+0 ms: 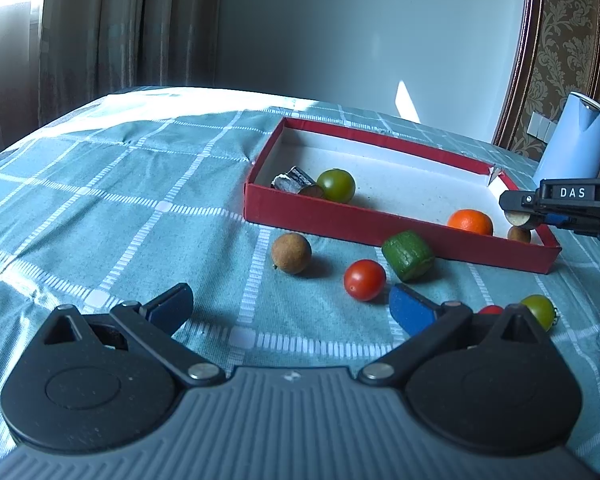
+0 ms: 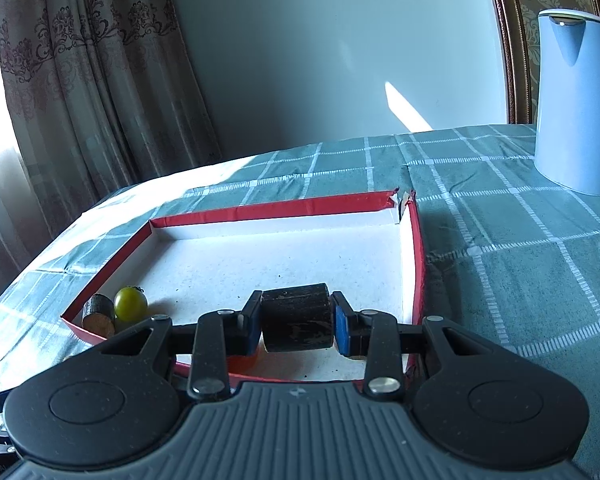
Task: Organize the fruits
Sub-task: 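Carry the dark cylinder with the right gripper into the tray and release, then reach the left gripper to a red cherry tomato and close on it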
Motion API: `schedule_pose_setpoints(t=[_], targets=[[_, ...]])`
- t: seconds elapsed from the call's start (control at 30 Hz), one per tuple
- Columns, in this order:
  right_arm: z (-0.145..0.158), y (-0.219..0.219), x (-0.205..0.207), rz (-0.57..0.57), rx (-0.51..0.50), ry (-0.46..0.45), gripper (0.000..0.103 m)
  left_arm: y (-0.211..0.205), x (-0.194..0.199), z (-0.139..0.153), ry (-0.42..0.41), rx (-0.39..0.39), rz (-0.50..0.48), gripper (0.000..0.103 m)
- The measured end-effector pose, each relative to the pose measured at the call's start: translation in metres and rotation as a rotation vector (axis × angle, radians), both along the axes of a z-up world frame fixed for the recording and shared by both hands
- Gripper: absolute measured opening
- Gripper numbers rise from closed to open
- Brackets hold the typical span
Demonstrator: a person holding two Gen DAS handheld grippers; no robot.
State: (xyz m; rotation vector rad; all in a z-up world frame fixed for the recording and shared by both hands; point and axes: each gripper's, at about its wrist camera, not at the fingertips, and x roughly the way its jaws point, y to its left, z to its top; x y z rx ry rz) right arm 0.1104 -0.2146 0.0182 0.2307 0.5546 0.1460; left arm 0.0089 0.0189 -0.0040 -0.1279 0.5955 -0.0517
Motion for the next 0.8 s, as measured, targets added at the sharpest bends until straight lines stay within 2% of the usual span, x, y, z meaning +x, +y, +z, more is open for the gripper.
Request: schedule_pose_setpoints(t=[0.1,0.17,0.2,0.23,0.33,0.47,0.6,0.8], targets=[[0.000,-0.001,0.005,-0.002,0.002,-0.019,0.035,-0.001,0.001,0.000,0.004,0.003,-0.002,0.103],[-0.002,-0.003,0.010,-0.002,0.011,0.003,0.046,-0.001,0.001,0.000,0.006,0.005,-0.001,0.103],[-0.003,-0.005,0.011,-0.012,0.023,0.013,0.059,-0.001,0.001,0.000,0.007,0.005,0.000,0.103],[-0.003,-0.008,0.008,-0.030,0.040,0.001,0.061,-0.001,0.001,0.000,0.007,0.005,0.001,0.103],[0.003,-0.017,-0.005,-0.049,0.057,-0.042,0.061,0.000,0.001,-0.001,0.010,0.005,0.007,0.103],[0.006,-0.029,-0.030,-0.090,0.021,-0.076,0.062,0.000,0.001,0.000,0.010,0.004,0.013,0.103],[-0.004,-0.047,-0.056,-0.119,-0.014,-0.063,0.065,-0.001,-0.002,0.000,-0.001,0.005,-0.006,0.103],[-0.023,-0.072,-0.074,-0.161,0.019,-0.050,0.067,-0.014,-0.015,0.006,-0.074,0.060,-0.072,0.103]])
